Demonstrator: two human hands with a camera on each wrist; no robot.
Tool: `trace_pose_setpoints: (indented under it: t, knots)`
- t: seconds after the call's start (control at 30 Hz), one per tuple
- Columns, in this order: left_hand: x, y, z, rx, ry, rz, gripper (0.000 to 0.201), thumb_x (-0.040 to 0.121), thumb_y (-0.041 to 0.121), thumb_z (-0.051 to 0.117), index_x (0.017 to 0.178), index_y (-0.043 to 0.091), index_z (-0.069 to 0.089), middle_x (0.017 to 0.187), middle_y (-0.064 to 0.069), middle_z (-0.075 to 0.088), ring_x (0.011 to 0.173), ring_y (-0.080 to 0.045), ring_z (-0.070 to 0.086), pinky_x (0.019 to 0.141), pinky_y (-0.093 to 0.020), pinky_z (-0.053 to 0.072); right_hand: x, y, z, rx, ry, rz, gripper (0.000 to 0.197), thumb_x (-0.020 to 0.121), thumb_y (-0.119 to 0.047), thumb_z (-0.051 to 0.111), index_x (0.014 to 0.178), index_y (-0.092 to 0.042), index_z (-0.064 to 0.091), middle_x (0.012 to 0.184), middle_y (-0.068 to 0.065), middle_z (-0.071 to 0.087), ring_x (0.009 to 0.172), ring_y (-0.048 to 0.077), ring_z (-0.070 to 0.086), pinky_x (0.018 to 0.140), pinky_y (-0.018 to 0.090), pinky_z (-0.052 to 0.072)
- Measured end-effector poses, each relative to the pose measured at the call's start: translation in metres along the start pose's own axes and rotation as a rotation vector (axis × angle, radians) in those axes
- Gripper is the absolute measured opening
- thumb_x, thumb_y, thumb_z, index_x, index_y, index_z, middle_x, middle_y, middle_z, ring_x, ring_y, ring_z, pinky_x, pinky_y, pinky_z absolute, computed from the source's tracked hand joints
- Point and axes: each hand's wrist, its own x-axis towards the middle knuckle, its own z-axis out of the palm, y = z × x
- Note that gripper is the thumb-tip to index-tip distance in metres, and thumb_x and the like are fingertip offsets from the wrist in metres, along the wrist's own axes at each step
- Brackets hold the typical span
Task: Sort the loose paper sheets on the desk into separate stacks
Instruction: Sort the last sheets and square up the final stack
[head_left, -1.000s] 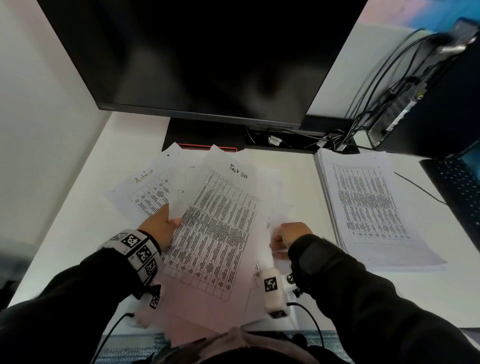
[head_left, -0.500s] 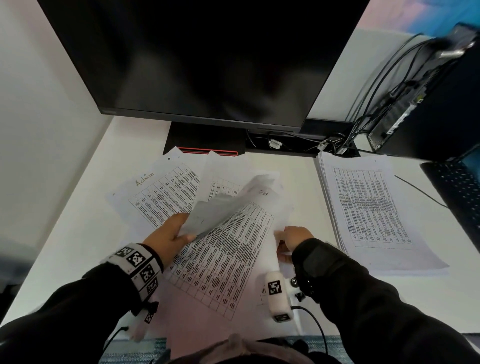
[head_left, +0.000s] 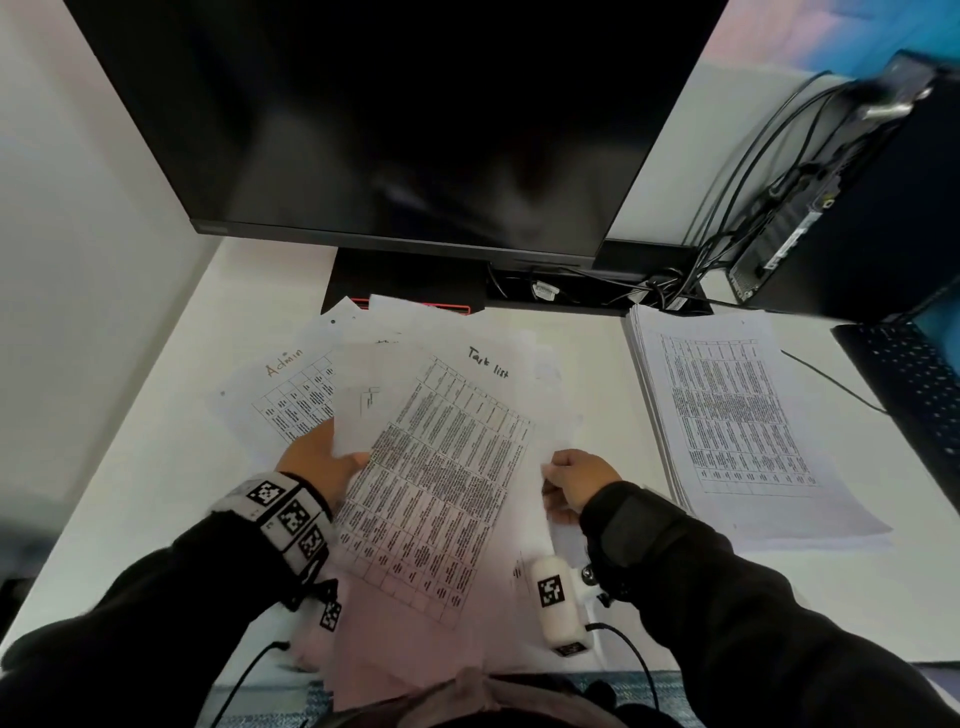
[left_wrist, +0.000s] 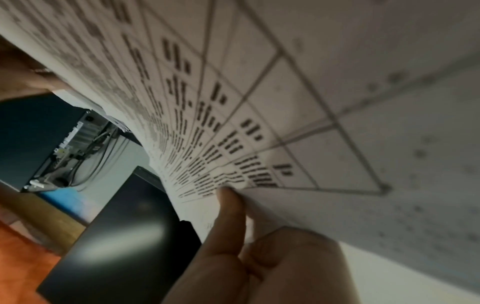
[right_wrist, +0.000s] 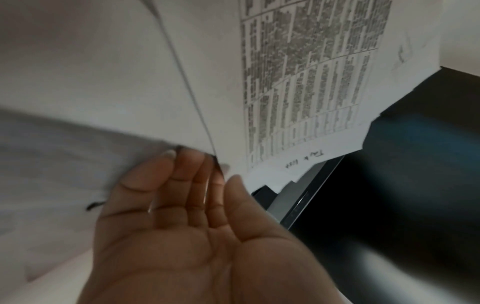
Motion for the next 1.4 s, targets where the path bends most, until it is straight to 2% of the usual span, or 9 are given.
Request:
trace_pose_setpoints:
  t: [0.07,0.17,0.4,0.6,0.73,0.83,1.0,1.17,1.4]
  knots:
    - [-0.002,-0.001,-0.011,-0.068,0.008,0.037,0.055,0.088,0.024,0.06,0.139,0.016,0.039,0.126,-0.011,0.058,0.096,-0.025,0.056,0.08,-0.032,0.046,-0.01,-0.006,0.0,0.042,-0.029,-0.04,0.022,0.095,-0.022,0.049,0.075,-0.013,0.049,0.069,0.006,0.05,0.058,0.017,0.048,0.056,0.028,0.044]
    - [-0.007,0.0,-0.025,-0.246,-0.008,0.107,0.055,0.087,0.019,0.061,0.138,0.014,0.041,0.125,-0.004,0.057,0.114,-0.026,0.052,0.097,-0.038,0.036,-0.022,-0.014,-0.003,-0.13,0.008,-0.167,0.023,0.094,-0.037,0.049,0.102,-0.016,0.046,0.09,0.0,0.055,0.089,0.021,0.055,0.081,0.031,0.048]
    - [-0.018,0.013,-0.044,-0.41,-0.012,0.186,0.051,0.089,0.029,0.055,0.138,0.026,0.039,0.108,0.018,0.058,0.111,-0.015,0.051,0.1,-0.033,0.037,-0.047,-0.05,-0.009,0.048,0.008,-0.409,0.04,0.099,-0.018,0.041,0.138,-0.015,0.035,0.124,-0.006,0.053,0.113,0.011,0.045,0.101,0.027,0.035]
    - [-0.029,0.044,-0.057,-0.419,0.099,0.299,0.046,0.096,0.024,0.044,0.141,0.025,0.034,0.126,0.013,0.047,0.118,-0.004,0.038,0.099,-0.02,0.025,-0.06,-0.079,-0.023,0.2,0.081,-0.634,0.042,0.096,-0.001,0.04,0.134,-0.019,0.044,0.12,-0.011,0.055,0.116,0.008,0.05,0.1,0.02,0.036]
    - [-0.025,0.058,-0.071,-0.438,0.146,0.5,0.052,0.095,0.028,0.046,0.143,0.03,0.028,0.139,0.014,0.044,0.132,-0.007,0.036,0.112,-0.03,0.025,-0.075,-0.096,-0.039,0.281,0.209,-0.819,0.04,0.095,0.0,0.043,0.133,-0.012,0.044,0.123,-0.007,0.056,0.115,0.006,0.052,0.099,0.016,0.04]
    - [-0.029,0.073,-0.077,-0.522,0.143,0.58,0.059,0.086,0.033,0.049,0.141,0.028,0.028,0.132,0.014,0.049,0.126,-0.002,0.042,0.107,-0.023,0.031,-0.078,-0.1,-0.046,0.303,0.248,-0.905,0.039,0.094,0.0,0.045,0.131,-0.012,0.043,0.116,-0.013,0.056,0.115,0.005,0.052,0.103,0.02,0.039]
    - [-0.035,0.088,-0.071,-0.48,0.164,0.621,0.043,0.096,0.021,0.044,0.135,0.024,0.028,0.115,0.027,0.049,0.098,0.029,0.045,0.085,0.006,0.034,-0.078,-0.097,-0.048,0.237,0.197,-0.955,0.04,0.095,-0.004,0.046,0.126,-0.027,0.038,0.111,-0.027,0.052,0.099,-0.024,0.05,0.084,-0.002,0.04]
    - [-0.04,0.104,-0.064,-0.481,0.19,0.641,0.042,0.096,0.013,0.043,0.134,0.022,0.027,0.111,0.026,0.049,0.092,0.029,0.048,0.081,0.005,0.037,-0.081,-0.102,-0.047,0.205,0.246,-0.956,0.044,0.097,-0.006,0.043,0.139,-0.019,0.037,0.109,-0.032,0.049,0.092,-0.033,0.044,0.08,-0.008,0.035]
    - [-0.056,0.125,-0.07,-0.507,0.431,0.705,0.037,0.096,0.015,0.044,0.116,0.044,0.033,0.11,0.033,0.052,0.102,0.023,0.049,0.088,0.0,0.038,-0.099,-0.116,-0.04,0.371,0.316,-1.05,0.043,0.096,-0.001,0.041,0.135,-0.018,0.04,0.121,-0.011,0.056,0.115,-0.001,0.051,0.102,0.014,0.041]
